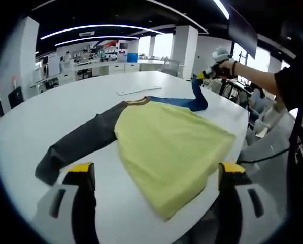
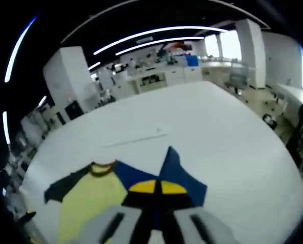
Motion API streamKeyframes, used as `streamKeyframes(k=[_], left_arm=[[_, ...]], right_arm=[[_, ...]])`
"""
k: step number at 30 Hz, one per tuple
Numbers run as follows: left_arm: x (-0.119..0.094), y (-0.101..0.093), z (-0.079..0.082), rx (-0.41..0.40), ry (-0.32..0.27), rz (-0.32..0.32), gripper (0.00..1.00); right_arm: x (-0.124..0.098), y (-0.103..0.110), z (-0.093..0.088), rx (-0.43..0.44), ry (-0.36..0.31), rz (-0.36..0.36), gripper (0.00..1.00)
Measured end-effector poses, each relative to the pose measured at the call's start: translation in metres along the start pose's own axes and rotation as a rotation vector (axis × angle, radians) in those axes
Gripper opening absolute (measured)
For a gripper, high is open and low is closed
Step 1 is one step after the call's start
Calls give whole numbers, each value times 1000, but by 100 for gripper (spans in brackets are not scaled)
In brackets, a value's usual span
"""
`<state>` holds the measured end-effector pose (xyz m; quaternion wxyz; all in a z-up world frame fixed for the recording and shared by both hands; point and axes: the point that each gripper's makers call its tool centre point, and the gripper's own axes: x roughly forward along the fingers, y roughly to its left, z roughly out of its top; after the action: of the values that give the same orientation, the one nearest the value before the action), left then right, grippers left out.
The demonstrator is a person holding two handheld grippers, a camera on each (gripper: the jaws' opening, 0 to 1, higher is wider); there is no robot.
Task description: Fold the garment on the visible template until the final outline fits inside the template.
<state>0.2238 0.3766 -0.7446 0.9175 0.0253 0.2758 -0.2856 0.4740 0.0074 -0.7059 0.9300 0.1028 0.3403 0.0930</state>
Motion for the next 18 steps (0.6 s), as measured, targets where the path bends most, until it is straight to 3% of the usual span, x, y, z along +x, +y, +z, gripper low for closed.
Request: streamKeyframes(k=[12,18], left_arm=[[2,3,1,-42,-26,10,99],[5,-3,0,-9,-11,-21,99]], right_arm=[[16,46,10,-41,17,69,0],[21,69,8,-45,37,103,0]])
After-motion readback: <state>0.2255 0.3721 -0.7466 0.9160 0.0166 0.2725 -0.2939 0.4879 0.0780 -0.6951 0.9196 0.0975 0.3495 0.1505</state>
